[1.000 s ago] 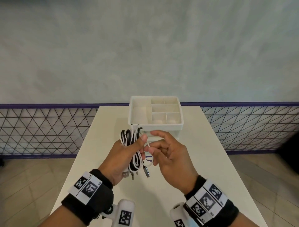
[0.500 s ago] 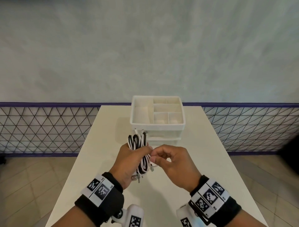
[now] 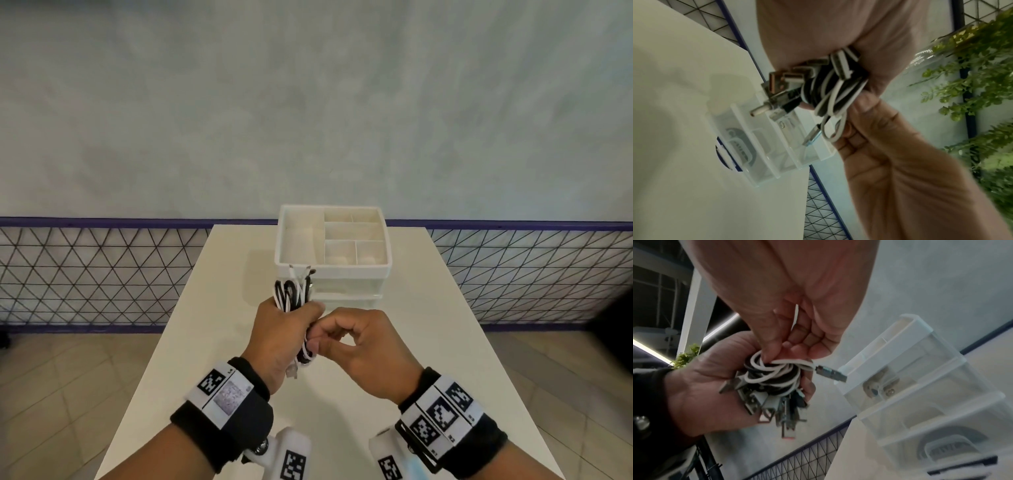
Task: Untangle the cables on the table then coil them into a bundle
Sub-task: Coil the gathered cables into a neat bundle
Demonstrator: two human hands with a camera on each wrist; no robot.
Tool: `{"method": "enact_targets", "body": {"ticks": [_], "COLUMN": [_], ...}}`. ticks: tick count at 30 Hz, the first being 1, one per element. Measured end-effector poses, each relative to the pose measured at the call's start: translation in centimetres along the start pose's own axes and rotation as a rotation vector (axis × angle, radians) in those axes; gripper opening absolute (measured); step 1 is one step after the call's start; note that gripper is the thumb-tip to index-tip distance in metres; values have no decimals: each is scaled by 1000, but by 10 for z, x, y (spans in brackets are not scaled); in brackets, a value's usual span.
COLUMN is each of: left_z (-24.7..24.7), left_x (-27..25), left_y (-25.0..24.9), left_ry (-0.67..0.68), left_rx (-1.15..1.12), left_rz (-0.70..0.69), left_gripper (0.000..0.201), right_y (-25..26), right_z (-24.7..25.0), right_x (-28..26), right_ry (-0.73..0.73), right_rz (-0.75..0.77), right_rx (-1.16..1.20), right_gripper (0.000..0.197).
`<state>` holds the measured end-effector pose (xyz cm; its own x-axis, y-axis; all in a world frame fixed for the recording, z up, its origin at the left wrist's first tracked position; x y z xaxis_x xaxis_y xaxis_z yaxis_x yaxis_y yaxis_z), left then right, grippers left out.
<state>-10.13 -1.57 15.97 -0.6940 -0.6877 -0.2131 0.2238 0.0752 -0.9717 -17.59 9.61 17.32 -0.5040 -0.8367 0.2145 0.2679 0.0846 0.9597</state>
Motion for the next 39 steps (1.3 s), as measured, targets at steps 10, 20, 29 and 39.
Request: {"method": "enact_targets", "body": {"ticks": [10, 20, 29, 39], "left_z": [-6, 3, -5, -19], "left_x": [-8, -6, -1, -1], "left_y": [-7, -5, -2, 25], "left_ry": [144, -62, -38, 143], "left_rx": [26, -1, -62, -362], "left_rz": [-52, -150, -96, 130], "left_gripper": [20, 13, 16, 16], "right_y": [4, 4, -1, -9], "right_z": [20, 2, 6, -27], "right_x": [36, 18, 10, 13], "right_ry": [-61, -208, -120, 100], "right_rz": [-82, -123, -196, -318], "right_rx": [-279, -10, 36, 45], "right_gripper": [36, 25, 23, 59]}}
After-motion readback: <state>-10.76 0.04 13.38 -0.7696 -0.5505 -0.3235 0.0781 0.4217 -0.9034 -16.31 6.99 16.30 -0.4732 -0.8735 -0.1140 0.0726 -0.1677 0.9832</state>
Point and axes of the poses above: each hand's wrist, its own x-axis towards the middle knuckle, its own z-axis out of the back of the hand, y = z × x, the point moved 6 cm from there along x, towards the middle knuckle, and after that the axes turned 9 degrees about x, right-handed, at the moved point
